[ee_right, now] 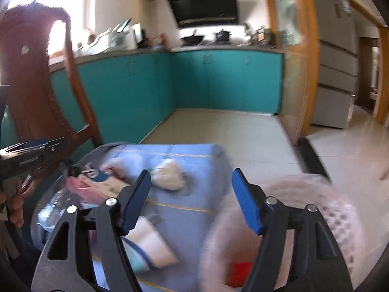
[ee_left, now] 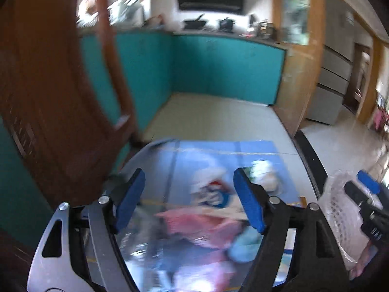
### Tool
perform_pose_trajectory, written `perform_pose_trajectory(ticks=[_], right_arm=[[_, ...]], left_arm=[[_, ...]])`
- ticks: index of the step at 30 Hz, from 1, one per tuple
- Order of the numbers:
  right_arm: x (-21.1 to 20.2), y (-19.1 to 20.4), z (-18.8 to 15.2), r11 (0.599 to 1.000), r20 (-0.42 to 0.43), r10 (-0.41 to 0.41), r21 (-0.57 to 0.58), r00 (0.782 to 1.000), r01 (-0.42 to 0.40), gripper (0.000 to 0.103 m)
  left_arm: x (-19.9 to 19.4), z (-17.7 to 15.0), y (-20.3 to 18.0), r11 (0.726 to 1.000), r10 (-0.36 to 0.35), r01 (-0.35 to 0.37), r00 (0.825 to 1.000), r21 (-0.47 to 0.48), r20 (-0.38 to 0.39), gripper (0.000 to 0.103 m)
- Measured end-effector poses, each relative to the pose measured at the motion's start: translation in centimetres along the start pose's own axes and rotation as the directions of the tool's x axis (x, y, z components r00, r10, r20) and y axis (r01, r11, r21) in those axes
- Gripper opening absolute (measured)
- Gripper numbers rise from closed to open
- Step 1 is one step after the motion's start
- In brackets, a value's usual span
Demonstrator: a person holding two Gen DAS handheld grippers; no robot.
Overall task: Collect trash
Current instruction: 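Move both tools back to the table and grasp the white paper cups with the right tool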
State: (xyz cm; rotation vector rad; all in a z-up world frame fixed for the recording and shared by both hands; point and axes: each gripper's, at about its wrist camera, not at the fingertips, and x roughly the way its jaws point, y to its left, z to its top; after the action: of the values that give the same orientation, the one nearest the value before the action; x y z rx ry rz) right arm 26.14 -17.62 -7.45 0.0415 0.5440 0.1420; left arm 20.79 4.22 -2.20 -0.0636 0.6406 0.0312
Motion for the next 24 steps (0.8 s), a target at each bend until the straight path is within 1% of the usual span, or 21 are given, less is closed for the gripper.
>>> perform_pose_trajectory(ticks=[2, 4, 5, 6, 7, 9, 10, 11, 12, 13, 14, 16, 17, 18, 20, 22, 24], right_arm=[[2.5, 2.4, 0.0, 0.998, -0.07, 0.061, -0.021, 0.996, -0.063, 0.068], [4.5, 4.6, -0.4, 0.987, -0.175, 0.143, -0.045, 0.974, -0.153, 0.069], [5.2, 5.9, -0.9, 0.977, -0.224, 0.18, -0.074, 0.958, -0.2, 0.069], [5.5, 7.1, -1.4, 0.968, -0.257, 0.186, -0.116, 0.949, -0.221, 0.07], [5.6, 8.2, -1.9, 0.961, -0.276, 0.167, -0.168, 0.947, -0.218, 0.072], [5.4, 9.2, -2.8, 0.95, -0.29, 0.127, -0.24, 0.949, -0.2, 0.075], [5.0, 9.3, -3.2, 0.944, -0.295, 0.113, -0.267, 0.949, -0.196, 0.078], [4.8, 9.0, -3.5, 0.943, -0.297, 0.106, -0.271, 0.949, -0.19, 0.081], [4.3, 8.4, -3.8, 0.947, -0.297, 0.094, -0.267, 0.95, -0.177, 0.082], [4.0, 7.6, -3.9, 0.952, -0.297, 0.089, -0.257, 0.951, -0.169, 0.084], [3.6, 6.8, -4.0, 0.956, -0.3, 0.092, -0.241, 0.95, -0.168, 0.089], [3.1, 5.1, -4.1, 0.957, -0.322, 0.12, -0.214, 0.939, -0.196, 0.095], [2.8, 4.9, -4.3, 0.949, -0.347, 0.143, -0.219, 0.927, -0.229, 0.096], [2.8, 4.9, -4.6, 0.941, -0.361, 0.148, -0.236, 0.921, -0.244, 0.097], [2.5, 5.5, -5.6, 0.922, -0.377, 0.136, -0.29, 0.916, -0.256, 0.099], [2.9, 6.3, -6.1, 0.909, -0.393, 0.127, -0.321, 0.911, -0.265, 0.099], [3.6, 6.6, -6.6, 0.905, -0.413, 0.117, -0.331, 0.903, -0.268, 0.099]], left_arm=[[0.2, 0.0, 2.2, 0.999, 0.013, -0.013, 1.0, -0.031, -0.02, 0.077], [0.0, -0.1, 3.5, 1.0, 0.027, -0.027, 0.999, -0.012, -0.021, 0.08], [0.0, -0.2, 3.9, 1.0, 0.022, -0.021, 0.999, 0.008, -0.027, 0.082], [0.0, -0.4, 4.2, 0.999, 0.006, -0.004, 0.999, 0.038, -0.041, 0.083], [-0.1, -0.7, 4.3, 0.998, -0.013, 0.017, 0.998, 0.062, -0.054, 0.083], [0.0, -1.6, 4.0, 0.985, -0.104, 0.118, 0.988, 0.128, -0.116, 0.083], [0.0, -2.3, 3.8, 0.973, -0.146, 0.17, 0.978, 0.156, -0.152, 0.083], [0.2, -2.9, 3.3, 0.955, -0.19, 0.227, 0.962, 0.191, -0.195, 0.083], [0.2, -3.7, 2.7, 0.934, -0.219, 0.27, 0.949, 0.232, -0.226, 0.084], [0.2, -4.5, 2.0, 0.914, -0.232, 0.298, 0.941, 0.276, -0.248, 0.086], [0.1, -5.3, 1.5, 0.898, -0.234, 0.311, 0.936, 0.311, -0.262, 0.087], [0.2, -6.7, 0.2, 0.864, -0.217, 0.321, 0.933, 0.388, -0.288, 0.088], [0.3, -7.2, -0.2, 0.853, -0.207, 0.319, 0.933, 0.412, -0.294, 0.088], [0.5, -7.7, -0.7, 0.843, -0.192, 0.313, 0.935, 0.437, -0.299, 0.088], [0.9, -8.5, -1.7, 0.83, -0.165, 0.301, 0.937, 0.47, -0.309, 0.088], [1.5, -9.0, -2.5, 0.822, -0.162, 0.311, 0.931, 0.478, -0.329, 0.088], [2.4, -9.6, -3.1, 0.816, -0.153, 0.322, 0.921, 0.48, -0.358, 0.087]])
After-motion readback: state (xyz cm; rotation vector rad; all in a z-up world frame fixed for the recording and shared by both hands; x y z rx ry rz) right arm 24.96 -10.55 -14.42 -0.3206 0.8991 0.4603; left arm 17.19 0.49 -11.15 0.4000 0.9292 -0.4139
